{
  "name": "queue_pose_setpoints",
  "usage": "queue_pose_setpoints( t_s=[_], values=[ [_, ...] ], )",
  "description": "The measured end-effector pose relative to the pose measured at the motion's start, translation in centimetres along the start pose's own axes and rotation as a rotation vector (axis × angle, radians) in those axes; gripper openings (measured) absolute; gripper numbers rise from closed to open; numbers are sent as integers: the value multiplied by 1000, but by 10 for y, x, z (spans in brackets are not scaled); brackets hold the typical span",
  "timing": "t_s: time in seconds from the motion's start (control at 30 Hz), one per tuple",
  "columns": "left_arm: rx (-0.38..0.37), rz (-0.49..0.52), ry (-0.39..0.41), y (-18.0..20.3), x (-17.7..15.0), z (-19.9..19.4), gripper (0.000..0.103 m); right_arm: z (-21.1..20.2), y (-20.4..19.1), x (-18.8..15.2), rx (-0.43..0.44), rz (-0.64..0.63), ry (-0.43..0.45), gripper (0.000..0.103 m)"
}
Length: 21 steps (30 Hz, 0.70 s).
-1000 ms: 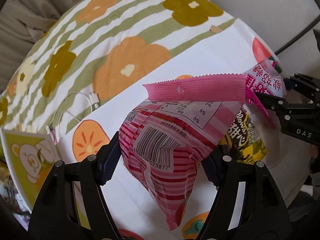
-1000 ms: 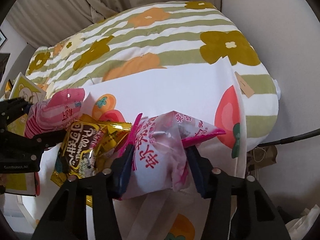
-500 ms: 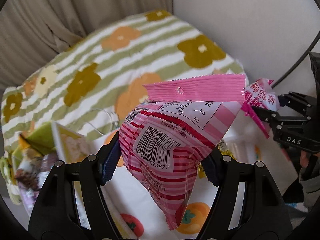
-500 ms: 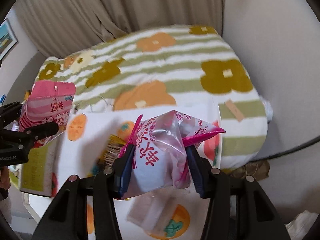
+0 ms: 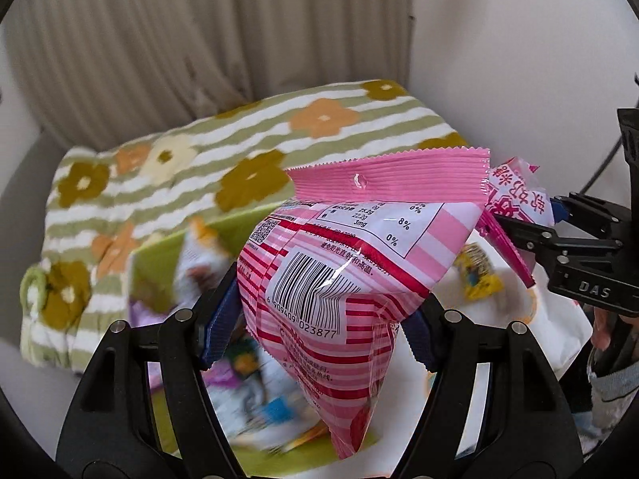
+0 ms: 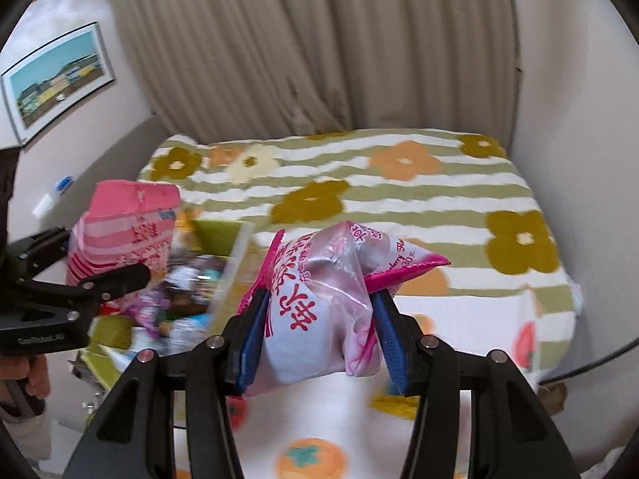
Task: Organize snacks
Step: 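Carry both pink bags into the yellow-green box and open both tools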
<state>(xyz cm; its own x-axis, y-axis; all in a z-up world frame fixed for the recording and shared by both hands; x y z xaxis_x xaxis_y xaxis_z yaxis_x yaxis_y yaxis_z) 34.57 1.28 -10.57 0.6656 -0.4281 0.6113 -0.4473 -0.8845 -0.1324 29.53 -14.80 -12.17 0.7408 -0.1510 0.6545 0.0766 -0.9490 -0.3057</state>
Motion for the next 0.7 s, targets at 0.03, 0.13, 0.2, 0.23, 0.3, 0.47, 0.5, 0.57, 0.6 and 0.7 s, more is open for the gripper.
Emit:
queue_pose_setpoints(
  t_s=[0.03, 0.13, 0.2, 0.23, 0.3, 0.47, 0.5, 0.57, 0.6, 0.7],
  values=[
    [9, -14, -2, -13, -9, -4, 69, 2, -13, -1, 16, -3, -1, 48],
    [28, -53, -22, -53, -38, -14, 69, 11, -56, -7, 61, -18, -11, 48],
    [40, -65, -32, -72, -55, -16, 69, 19, -84, -12, 76, -33, -18, 48],
    [47, -69, -42, -81, -65, -16, 69, 22, -94, -15, 81, -38, -21, 48],
    [34, -93, -70, -99, -83, -11, 69, 31, -116, -21, 90, -46, -33, 48],
    [7, -141, -129, -122, -119, 3, 69, 50, -149, -36, 106, -44, -83, 48],
    [1, -147, -139, -124, -124, 4, 69, 54, -155, -39, 108, -47, -95, 48],
    [-14, -170, -162, -128, -135, 11, 69, 58, -160, -44, 106, -53, -111, 48],
    [-20, -178, -170, -127, -140, 13, 69, 61, -164, -47, 104, -58, -119, 48],
    [-46, -202, -186, -126, -148, 23, 73, 66, -169, -51, 107, -72, -138, 48]
  ],
)
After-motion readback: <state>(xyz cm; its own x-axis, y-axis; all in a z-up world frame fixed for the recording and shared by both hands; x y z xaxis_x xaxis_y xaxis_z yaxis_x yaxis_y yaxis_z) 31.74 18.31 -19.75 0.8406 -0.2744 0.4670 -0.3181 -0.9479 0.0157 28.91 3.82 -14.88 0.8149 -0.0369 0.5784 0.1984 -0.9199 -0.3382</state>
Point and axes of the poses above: each gripper's, at about its wrist camera, not at the fingertips, and z roughly the way its jaws point, y to its right, x to its top, the point moved 8 cm from there along z, roughly the way its jaws point, and after that the axes turned 7 degrees about z, right-handed, at the moved point
